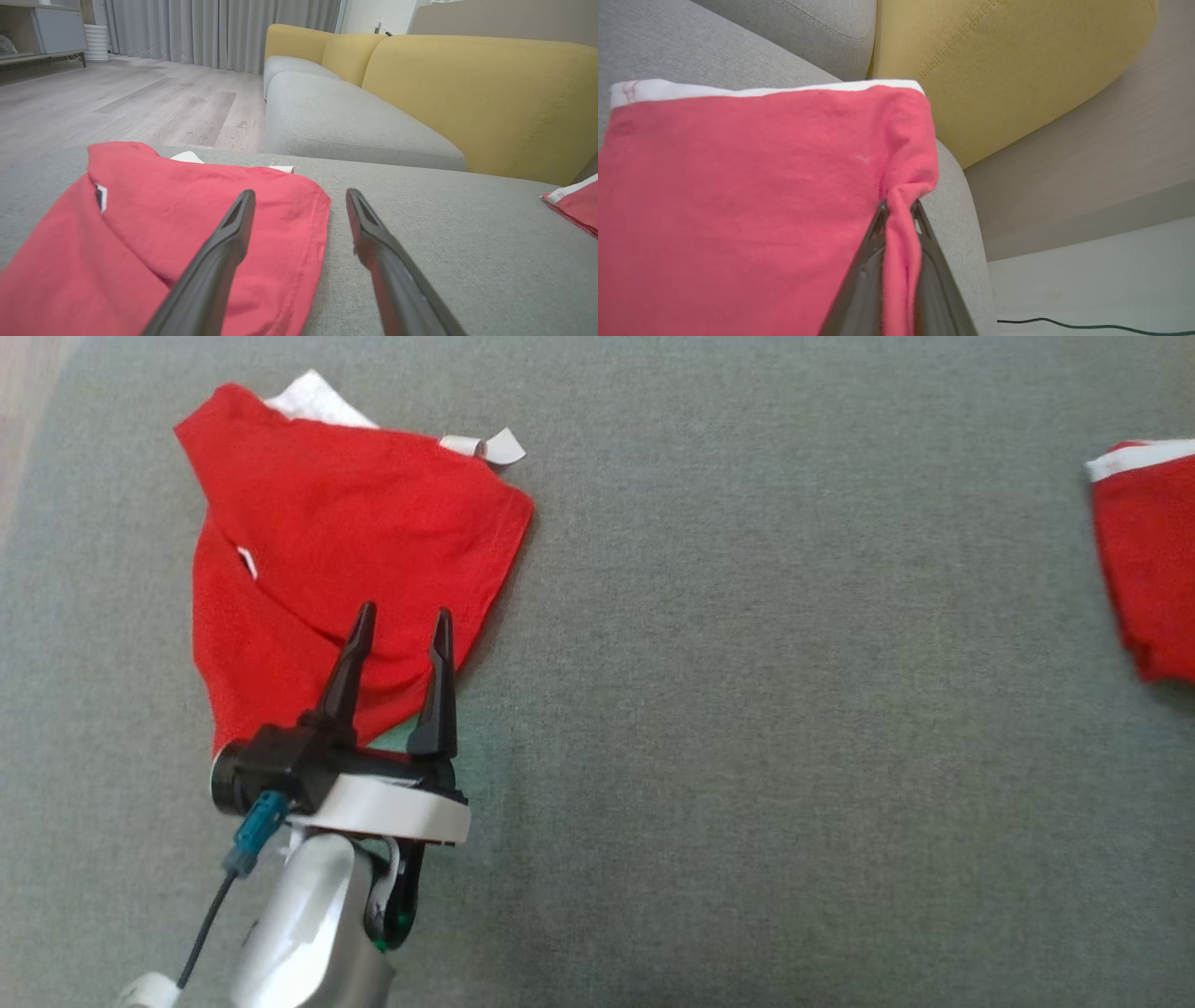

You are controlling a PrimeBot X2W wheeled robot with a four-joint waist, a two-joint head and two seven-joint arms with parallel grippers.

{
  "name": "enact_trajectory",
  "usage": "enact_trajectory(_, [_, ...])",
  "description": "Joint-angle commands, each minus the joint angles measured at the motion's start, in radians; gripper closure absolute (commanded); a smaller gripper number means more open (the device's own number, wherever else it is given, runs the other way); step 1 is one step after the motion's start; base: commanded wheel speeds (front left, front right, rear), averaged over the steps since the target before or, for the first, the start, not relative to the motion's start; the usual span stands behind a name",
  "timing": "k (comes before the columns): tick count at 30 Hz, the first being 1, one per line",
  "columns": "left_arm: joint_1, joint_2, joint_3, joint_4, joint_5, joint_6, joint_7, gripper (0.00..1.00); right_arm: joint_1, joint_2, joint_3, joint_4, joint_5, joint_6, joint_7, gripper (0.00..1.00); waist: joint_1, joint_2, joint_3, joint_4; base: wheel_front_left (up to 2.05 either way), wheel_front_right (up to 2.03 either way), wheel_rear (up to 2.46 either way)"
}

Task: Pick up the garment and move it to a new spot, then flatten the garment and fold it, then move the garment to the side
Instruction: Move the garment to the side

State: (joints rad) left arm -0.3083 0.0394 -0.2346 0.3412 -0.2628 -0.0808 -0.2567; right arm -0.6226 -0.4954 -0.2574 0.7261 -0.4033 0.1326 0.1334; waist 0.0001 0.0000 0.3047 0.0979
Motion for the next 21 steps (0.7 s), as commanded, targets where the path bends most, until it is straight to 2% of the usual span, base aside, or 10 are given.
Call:
enact_trajectory(1, [-0.039, 0.011, 0.033, -0.035, -0.003, -0.003, -0.005, 0.0, 0.007, -0.028, -0.007, -0.047, -0.014, -0.002, 0.002, 1.0, -0.0001, 0.0, 0.015, 0.009, 0.0, 0.0, 0.0])
enact_trajectory(10, [-0.048, 0.011, 0.039, -0.035, 0.002, -0.009, -0.005, 0.0, 0.018, 0.013, -0.111, -0.113, -0.047, -0.002, 0.005, 1.0, -0.0001, 0.0, 0.047, 0.015, 0.0, 0.0, 0.0])
enact_trajectory(11, [-0.048, 0.011, 0.04, -0.033, 0.003, -0.01, -0.005, 0.0, 0.018, 0.024, -0.12, -0.115, -0.047, -0.002, 0.004, 0.89, -0.0001, 0.0, 0.046, 0.014, 0.0, 0.0, 0.0])
enact_trajectory(12, [-0.049, 0.011, 0.041, -0.031, 0.005, -0.01, -0.005, 0.0, 0.018, 0.036, -0.127, -0.116, -0.047, -0.002, 0.004, 0.7, -0.0001, 0.0, 0.042, 0.012, 0.0, 0.0, 0.0])
enact_trajectory(13, [-0.049, 0.011, 0.042, -0.029, 0.007, -0.011, -0.005, 0.0, 0.018, 0.046, -0.13, -0.118, -0.046, -0.002, 0.0, 0.14, -0.0001, 0.0, 0.038, 0.01, 0.0, 0.0, 0.0])
enact_trajectory(14, [-0.049, 0.011, 0.043, -0.027, 0.009, -0.012, -0.005, 0.0, 0.015, 0.061, -0.139, -0.121, -0.04, -0.002, -0.003, 0.0, -0.0001, 0.0, 0.03, 0.008, 0.0, 0.0, 0.0])
enact_trajectory(21, [-0.03, 0.011, 0.048, -0.019, 0.01, -0.01, -0.005, 0.0, 0.0, 0.165, -0.119, -0.169, -0.01, -0.002, -0.062, 0.0, -0.0001, 0.0, -0.046, -0.011, 0.0, 0.0, 0.0])
